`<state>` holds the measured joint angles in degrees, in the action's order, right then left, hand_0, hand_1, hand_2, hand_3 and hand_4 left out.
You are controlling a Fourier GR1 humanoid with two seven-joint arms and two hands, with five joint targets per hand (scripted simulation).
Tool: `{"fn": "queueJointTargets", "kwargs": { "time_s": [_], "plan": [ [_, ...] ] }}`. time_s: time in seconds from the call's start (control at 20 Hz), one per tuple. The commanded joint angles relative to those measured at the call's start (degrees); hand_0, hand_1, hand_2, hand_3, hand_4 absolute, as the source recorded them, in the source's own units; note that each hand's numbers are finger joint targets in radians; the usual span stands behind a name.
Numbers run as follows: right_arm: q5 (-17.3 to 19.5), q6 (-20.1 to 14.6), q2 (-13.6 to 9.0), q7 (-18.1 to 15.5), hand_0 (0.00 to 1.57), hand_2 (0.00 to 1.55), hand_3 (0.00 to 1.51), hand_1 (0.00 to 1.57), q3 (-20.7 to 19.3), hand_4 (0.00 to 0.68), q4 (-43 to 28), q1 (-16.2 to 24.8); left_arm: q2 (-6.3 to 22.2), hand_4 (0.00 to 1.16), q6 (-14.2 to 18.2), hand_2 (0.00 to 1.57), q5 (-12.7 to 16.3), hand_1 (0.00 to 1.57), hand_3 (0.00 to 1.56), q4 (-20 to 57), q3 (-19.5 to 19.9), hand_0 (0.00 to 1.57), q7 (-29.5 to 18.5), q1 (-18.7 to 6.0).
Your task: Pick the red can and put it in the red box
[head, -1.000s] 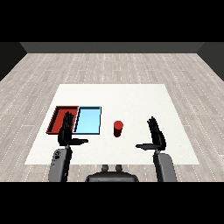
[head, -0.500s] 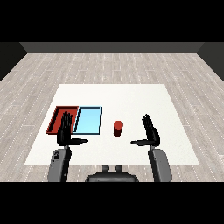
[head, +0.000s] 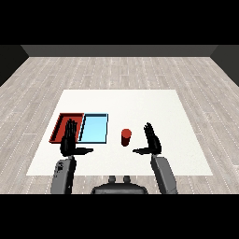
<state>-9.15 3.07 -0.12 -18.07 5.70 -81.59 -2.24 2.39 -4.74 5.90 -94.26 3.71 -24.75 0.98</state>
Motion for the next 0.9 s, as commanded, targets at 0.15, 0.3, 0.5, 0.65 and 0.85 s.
{"fn": "queueJointTargets", "kwargs": {
  "time_s": [0.15,0.3,0.5,0.65,0.85],
  "plan": [
    [-2.9,-3.88,0.12,-3.26,0.0,0.0,0.0,0.0,4.36,0.0,4.77,-0.92,-1.41,0.0,0.84,0.0,-0.7,0.0,0.0,0.81,-1.53,0.0,-0.15,-0.65],
    [-4.26,-4.05,0.12,-8.12,0.0,0.0,0.0,0.0,4.66,0.0,15.09,-6.53,-0.41,0.0,-0.1,0.0,0.43,0.0,0.0,1.69,0.02,0.0,-0.79,-0.39],
    [-6.46,-4.61,0.12,-4.02,0.0,0.0,0.0,0.0,6.39,0.0,11.32,-5.49,-0.03,0.0,-0.78,0.0,1.55,0.0,0.0,4.72,0.79,0.0,-0.96,-3.61],
    [-9.11,-6.97,0.12,-7.47,0.0,0.0,0.0,0.0,8.19,0.0,12.33,-6.64,-0.44,0.0,-1.06,0.0,-0.47,0.0,0.0,4.62,-0.16,0.0,-5.81,0.83],
    [-9.73,-8.08,0.12,-5.26,0.0,0.0,0.0,0.0,9.29,0.0,12.78,-7.71,-0.56,0.0,-0.42,0.0,-0.16,0.0,0.0,3.2,-0.48,0.0,-3.63,-0.33]
  ]
}}
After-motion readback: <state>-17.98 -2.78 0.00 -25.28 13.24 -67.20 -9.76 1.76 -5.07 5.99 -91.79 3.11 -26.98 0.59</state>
